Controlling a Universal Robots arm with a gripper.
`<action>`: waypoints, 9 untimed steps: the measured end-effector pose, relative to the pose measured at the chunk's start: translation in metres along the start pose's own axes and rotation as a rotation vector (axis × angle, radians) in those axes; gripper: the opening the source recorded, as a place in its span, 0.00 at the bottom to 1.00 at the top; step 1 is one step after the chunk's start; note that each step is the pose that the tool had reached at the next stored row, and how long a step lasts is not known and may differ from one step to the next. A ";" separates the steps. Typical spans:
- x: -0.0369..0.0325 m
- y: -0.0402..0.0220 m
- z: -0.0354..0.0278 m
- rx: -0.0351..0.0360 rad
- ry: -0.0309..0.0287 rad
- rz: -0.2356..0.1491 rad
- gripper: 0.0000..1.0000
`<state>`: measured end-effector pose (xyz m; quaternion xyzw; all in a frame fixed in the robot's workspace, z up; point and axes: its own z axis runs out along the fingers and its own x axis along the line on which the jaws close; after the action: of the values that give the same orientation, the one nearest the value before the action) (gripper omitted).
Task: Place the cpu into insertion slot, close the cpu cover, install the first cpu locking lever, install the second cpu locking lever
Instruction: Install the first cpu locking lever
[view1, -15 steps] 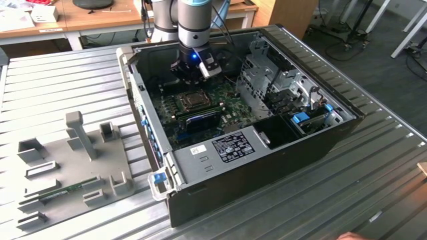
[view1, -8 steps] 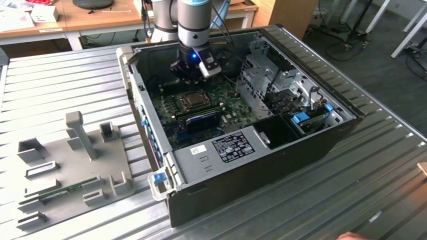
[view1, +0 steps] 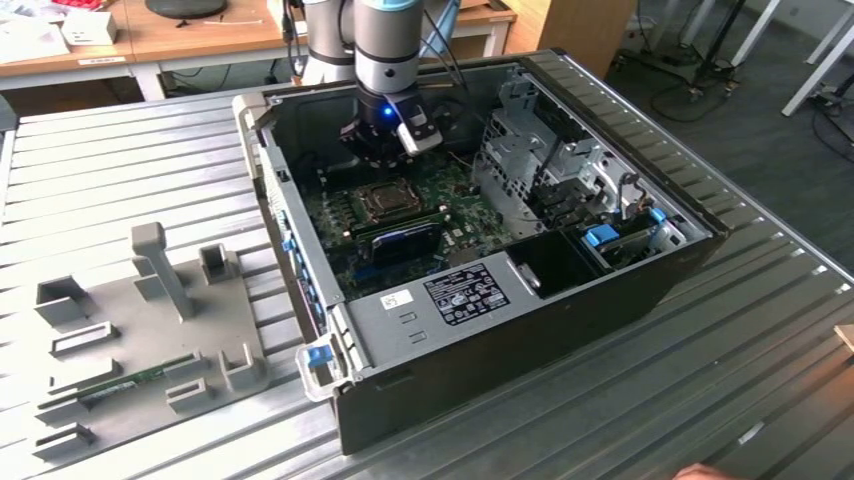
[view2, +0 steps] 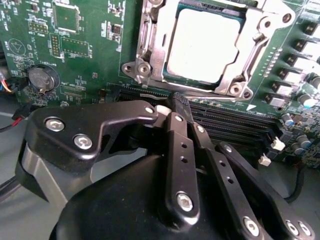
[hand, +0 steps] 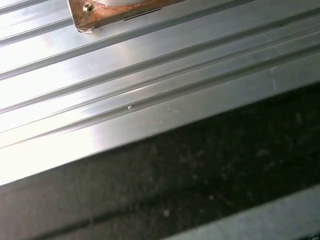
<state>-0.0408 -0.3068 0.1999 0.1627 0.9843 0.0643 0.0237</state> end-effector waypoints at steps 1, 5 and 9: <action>0.0001 0.0000 0.0001 -0.0016 -0.0025 -0.002 0.10; 0.0014 -0.0005 0.0002 -0.0050 -0.0092 -0.007 0.10; 0.0041 -0.0014 0.0000 -0.0066 -0.0141 -0.007 0.10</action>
<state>-0.0451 -0.3068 0.1996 0.1595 0.9845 0.0663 0.0314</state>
